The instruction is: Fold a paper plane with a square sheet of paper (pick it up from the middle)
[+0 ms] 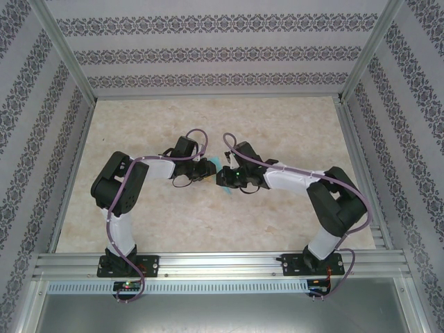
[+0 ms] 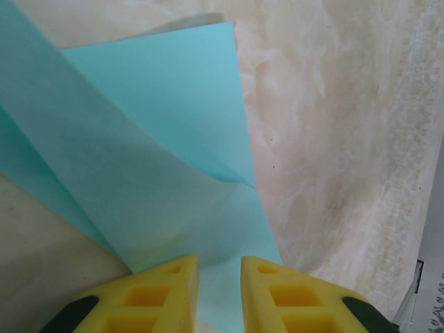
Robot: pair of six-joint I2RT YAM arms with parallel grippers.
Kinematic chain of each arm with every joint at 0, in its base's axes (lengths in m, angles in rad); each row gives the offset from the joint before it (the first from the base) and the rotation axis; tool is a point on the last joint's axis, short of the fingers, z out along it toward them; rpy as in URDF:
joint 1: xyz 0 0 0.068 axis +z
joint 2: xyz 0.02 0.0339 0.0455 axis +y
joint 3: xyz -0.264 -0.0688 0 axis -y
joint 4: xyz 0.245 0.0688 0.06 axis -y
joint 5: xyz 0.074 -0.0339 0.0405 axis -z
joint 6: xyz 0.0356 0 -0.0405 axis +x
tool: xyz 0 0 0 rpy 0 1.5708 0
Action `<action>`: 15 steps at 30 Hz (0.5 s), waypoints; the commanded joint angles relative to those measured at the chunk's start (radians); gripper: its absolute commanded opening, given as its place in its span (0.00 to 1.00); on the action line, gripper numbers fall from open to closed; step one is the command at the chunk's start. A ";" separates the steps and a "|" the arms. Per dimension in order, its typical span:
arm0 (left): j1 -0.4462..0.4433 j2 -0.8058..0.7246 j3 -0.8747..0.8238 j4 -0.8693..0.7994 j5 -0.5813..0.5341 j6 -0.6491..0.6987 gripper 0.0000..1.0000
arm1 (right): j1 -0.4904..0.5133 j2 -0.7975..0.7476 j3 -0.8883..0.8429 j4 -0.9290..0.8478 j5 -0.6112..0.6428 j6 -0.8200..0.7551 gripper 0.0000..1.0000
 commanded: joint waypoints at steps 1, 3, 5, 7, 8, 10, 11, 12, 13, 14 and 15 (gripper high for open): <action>0.000 0.073 -0.013 -0.078 -0.115 0.046 0.25 | 0.000 0.068 0.051 -0.038 0.020 -0.032 0.15; -0.001 0.073 -0.013 -0.079 -0.114 0.045 0.25 | 0.000 0.102 0.066 -0.045 0.004 -0.036 0.14; -0.001 0.072 -0.013 -0.081 -0.114 0.045 0.25 | -0.003 0.118 0.064 -0.048 0.002 -0.036 0.14; 0.000 0.071 -0.013 -0.081 -0.114 0.046 0.24 | -0.008 0.122 0.052 -0.048 0.006 -0.034 0.14; 0.000 0.072 -0.013 -0.081 -0.114 0.045 0.24 | -0.010 0.122 0.046 -0.047 0.006 -0.036 0.14; 0.000 0.070 -0.012 -0.083 -0.115 0.044 0.24 | -0.014 0.123 0.034 -0.051 0.003 -0.037 0.14; 0.000 0.070 -0.011 -0.085 -0.118 0.045 0.24 | -0.016 0.125 0.031 -0.052 0.001 -0.039 0.14; 0.000 0.070 -0.010 -0.086 -0.118 0.044 0.24 | -0.016 0.127 0.026 -0.057 0.002 -0.041 0.14; 0.000 0.070 -0.008 -0.088 -0.120 0.045 0.24 | -0.016 0.129 0.021 -0.059 0.000 -0.043 0.14; 0.000 0.070 -0.009 -0.089 -0.122 0.045 0.25 | -0.018 0.130 0.016 -0.060 -0.005 -0.045 0.14; 0.000 0.069 -0.008 -0.090 -0.122 0.045 0.24 | -0.019 0.132 0.011 -0.059 -0.010 -0.045 0.14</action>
